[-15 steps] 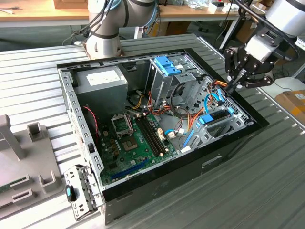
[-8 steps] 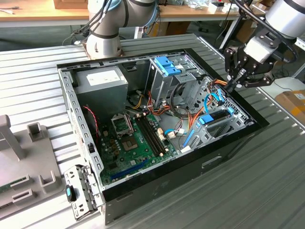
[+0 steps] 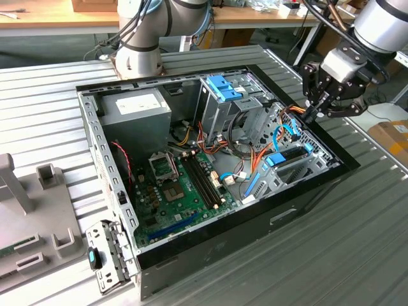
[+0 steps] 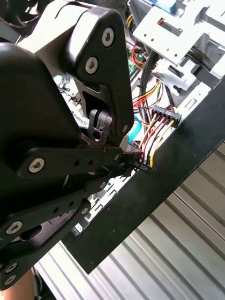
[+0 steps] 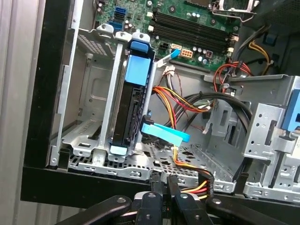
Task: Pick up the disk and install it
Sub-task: 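Insert the first disk wire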
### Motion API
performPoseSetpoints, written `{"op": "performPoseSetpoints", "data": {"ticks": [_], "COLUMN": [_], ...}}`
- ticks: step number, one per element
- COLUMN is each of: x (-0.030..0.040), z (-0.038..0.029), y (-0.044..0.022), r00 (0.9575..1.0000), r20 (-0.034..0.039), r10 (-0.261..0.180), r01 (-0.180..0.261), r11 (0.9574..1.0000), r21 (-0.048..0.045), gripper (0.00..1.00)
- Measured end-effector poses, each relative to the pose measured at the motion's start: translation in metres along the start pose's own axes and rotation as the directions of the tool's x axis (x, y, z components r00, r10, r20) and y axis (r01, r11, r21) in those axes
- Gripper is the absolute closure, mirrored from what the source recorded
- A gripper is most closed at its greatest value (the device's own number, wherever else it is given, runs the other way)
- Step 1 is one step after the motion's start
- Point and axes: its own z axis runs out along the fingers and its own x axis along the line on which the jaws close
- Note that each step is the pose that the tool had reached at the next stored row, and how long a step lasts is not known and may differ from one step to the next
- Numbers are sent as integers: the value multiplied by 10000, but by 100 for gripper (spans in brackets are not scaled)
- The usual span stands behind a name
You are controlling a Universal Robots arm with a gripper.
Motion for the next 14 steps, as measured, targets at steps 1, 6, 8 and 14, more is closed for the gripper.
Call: {"op": "performPoseSetpoints", "data": {"ticks": [1, 6, 8, 14], "x": [1, 8, 8, 9], "z": [13, 40, 39, 35], "y": [2, 7, 6, 43], "r00": [10000, 9998, 9997, 9998], "r20": [-18, -21, 112, 117], "r10": [94, 214, 208, 136], "r01": [-94, -213, -212, -146], "r11": [10000, 9995, 9990, 9953], "r21": [33, 223, 387, 958], "gripper": [83, 83, 83, 83]}}
